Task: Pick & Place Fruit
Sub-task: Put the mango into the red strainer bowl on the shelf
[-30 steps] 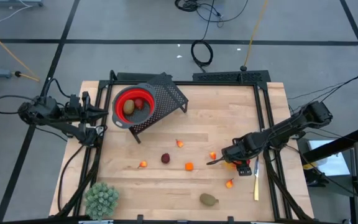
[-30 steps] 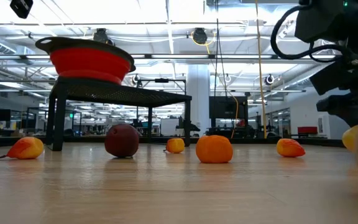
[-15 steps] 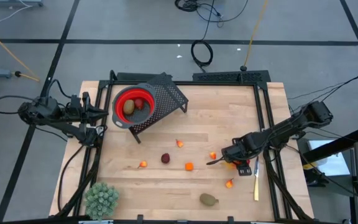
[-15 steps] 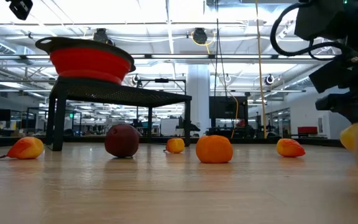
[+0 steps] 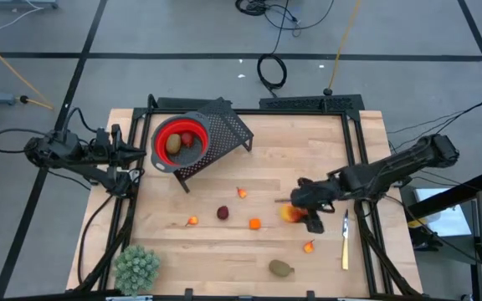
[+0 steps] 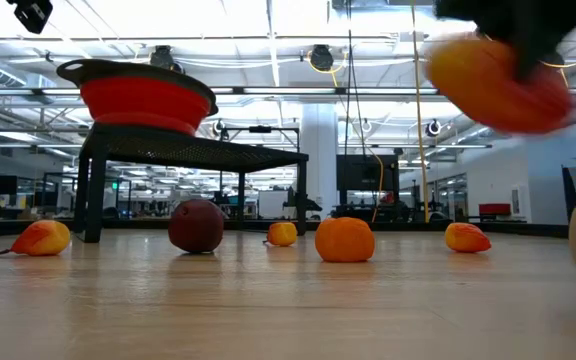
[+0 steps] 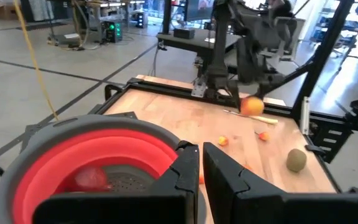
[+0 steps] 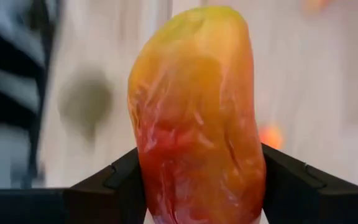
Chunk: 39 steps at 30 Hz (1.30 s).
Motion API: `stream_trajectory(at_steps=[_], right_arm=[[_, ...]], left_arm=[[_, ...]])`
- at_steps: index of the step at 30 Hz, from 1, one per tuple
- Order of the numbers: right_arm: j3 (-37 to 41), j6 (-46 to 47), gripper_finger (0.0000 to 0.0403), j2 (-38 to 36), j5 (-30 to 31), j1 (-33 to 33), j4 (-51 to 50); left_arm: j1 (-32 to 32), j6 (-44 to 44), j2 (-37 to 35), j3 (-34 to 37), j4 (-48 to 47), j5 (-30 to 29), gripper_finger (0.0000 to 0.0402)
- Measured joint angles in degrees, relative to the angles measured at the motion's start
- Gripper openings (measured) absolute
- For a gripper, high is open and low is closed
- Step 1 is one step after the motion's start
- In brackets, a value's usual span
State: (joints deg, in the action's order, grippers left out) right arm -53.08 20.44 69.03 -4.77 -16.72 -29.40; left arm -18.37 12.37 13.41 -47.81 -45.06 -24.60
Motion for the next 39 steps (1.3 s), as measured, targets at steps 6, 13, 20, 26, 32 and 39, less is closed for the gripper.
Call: stream_trajectory(at_steps=[6, 13, 20, 26, 32, 39], right_arm=[[-0.02, 0.32, 0.0233, -3.33, 13.23, 1.41, 21.89], [-0.07, -7.11, 0.0232, -3.89, 19.89, 1.93, 38.66], [-0.04, -11.84, 0.023, -3.87, 21.63, 2.47, 46.54], [-0.06, -15.93, 0.0234, -3.87, 21.68, 2.5, 52.58], [-0.04, -19.73, 0.0231, -3.87, 21.5, 2.5, 58.18], [-0.06, -16.8, 0.0234, -3.87, 21.37, 2.5, 65.08]], left_arm=[[0.0, 0.02, 0.0, 0.0, -0.06, 2.14, 0.0021], [0.0, -0.22, 0.0, 0.0, -2.47, 1.84, 0.0021], [0.02, -1.8, 0.0, 0.0, -3.24, 1.64, 0.0021], [0.01, -2.96, -0.05, 0.09, -3.28, 3.5, 0.0021], [0.01, -1.52, -5.27, 4.61, -2.27, 4.81, 0.0021], [-0.03, 0.69, -13.11, 10.02, -1.07, 5.52, 0.0021]])
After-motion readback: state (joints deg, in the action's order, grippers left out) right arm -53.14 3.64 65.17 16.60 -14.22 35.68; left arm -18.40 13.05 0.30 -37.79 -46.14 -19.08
